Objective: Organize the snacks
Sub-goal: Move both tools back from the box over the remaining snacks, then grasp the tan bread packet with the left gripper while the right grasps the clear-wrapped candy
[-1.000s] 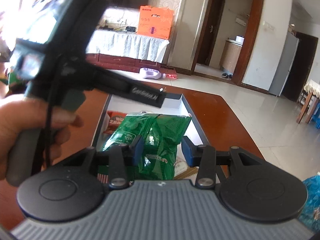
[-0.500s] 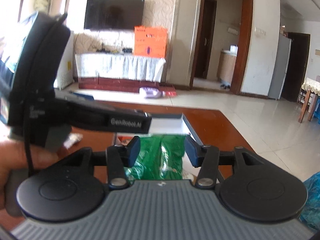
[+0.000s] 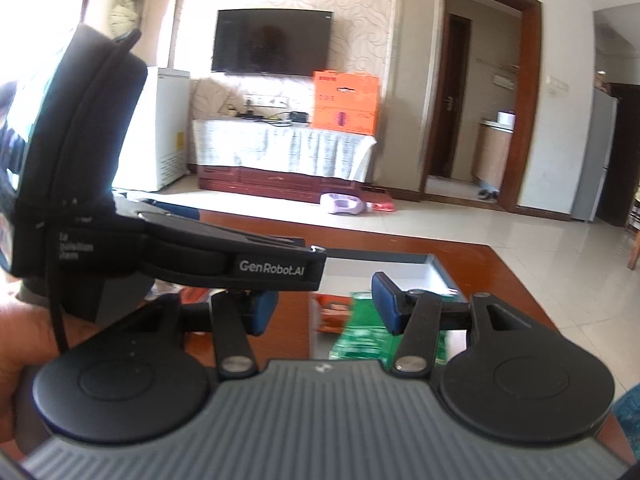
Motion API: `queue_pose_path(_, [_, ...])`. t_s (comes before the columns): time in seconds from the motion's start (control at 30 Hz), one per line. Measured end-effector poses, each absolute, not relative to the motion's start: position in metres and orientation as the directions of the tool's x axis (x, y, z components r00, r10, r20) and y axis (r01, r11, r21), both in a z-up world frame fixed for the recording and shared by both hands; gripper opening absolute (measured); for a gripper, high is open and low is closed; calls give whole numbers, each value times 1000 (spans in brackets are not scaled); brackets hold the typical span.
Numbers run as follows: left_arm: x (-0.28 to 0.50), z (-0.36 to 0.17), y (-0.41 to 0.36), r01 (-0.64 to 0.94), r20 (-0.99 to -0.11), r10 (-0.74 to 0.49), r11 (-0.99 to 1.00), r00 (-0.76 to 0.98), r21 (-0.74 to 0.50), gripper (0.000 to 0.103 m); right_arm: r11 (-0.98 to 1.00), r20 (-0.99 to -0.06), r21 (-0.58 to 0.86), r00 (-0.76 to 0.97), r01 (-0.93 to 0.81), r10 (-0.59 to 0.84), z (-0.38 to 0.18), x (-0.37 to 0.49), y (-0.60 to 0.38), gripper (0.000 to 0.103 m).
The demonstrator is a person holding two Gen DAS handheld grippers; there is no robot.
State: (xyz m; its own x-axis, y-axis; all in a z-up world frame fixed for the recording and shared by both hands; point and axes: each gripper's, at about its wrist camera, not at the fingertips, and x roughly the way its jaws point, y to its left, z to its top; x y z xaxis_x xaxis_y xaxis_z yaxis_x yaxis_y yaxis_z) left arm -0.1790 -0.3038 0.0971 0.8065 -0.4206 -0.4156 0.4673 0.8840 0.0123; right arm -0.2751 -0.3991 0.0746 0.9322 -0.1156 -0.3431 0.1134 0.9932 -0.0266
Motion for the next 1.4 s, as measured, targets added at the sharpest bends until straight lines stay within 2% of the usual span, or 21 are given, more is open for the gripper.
queue_pose_path(0.3, [-178,97,-228,358,-426,-290,930,857,86,96,999,-418,29,908,36,-20,72,-247,-369,56])
queue_pose_path(0.4, [-179,92,-201,308,-426,-237,945,873,107,96,996,-436,74,900,47,-10,68,-238,-367,56])
queue_pose_path(0.53, [-177,82,-166,262,-467,-201,963,861,69,96,987,-459,140,888,85,-11,59,-223,-364,56])
queue_pose_path(0.67, [-175,72,-142,222,-477,-144,969,867,111,96,986,-487,133,873,96,-20,43,-208,-351,55])
queue_pose_path(0.97, [-168,50,-115,251,-519,-165,963,839,101,96,990,-534,111,845,88,-15,26,-169,-321,55])
queue_pose_path(1.3, [-160,45,-116,253,-539,-186,966,822,52,96,976,-572,88,812,200,-115,17,-140,-321,54])
queue_pose_path(1.4, [-158,44,-115,253,-542,-191,966,818,42,96,968,-580,137,809,211,-94,15,-138,-332,54])
